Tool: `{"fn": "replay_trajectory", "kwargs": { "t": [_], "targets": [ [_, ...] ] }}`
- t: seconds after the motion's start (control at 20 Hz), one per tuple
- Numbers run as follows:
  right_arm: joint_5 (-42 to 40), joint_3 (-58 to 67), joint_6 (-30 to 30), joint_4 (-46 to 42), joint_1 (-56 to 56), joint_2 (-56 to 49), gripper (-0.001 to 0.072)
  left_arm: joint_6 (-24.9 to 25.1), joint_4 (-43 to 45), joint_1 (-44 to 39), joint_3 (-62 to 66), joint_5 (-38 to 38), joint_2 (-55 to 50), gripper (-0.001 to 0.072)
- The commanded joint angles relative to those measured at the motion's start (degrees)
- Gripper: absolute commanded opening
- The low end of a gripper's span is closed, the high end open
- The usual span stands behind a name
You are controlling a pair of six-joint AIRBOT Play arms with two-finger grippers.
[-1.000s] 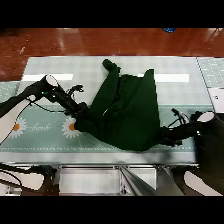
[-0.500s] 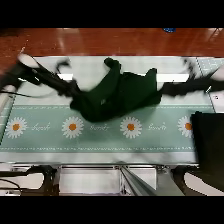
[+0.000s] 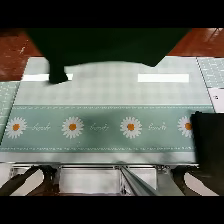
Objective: Fold the shirts.
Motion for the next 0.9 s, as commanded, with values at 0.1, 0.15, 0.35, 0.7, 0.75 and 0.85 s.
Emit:
{"fn": "replay_trajectory", "kwargs": {
  "t": [0.1,0.15,0.35,0.7,0.75,0.85],
  "targets": [
    [2.62,-1.88,0.35,-5.51,0.04,14.71,0.0021,-0.02,2.27,12.2,4.07,-1.16,15.41,0.0026],
    [4.13,-3.04,0.35,-5.99,0.04,17.07,0.0021,-0.04,4.28,13.49,4.04,-4.74,18.01,0.0026],
    [13.25,-8.66,1.18,-7.67,0.04,23.93,0.0021,-3.26,14.38,13.7,-0.07,-12.02,28.06,0.0026],
    [13.51,-25.46,2.14,-7.8,0.04,27.1,0.0021,-9.46,18.05,8.2,-29.7,-11.72,41.03,0.0026],
    [11.98,-28.02,2.14,-7.58,0.04,27.06,0.0021,-9.49,16.04,8.17,-34.16,-12.46,41.59,0.0026],
    [9.03,-33.88,2.03,-7.58,0.04,26.12,0.0021,-8.2,10.75,8.13,-44.35,-12.94,41.81,0.0026]
  ]
}}
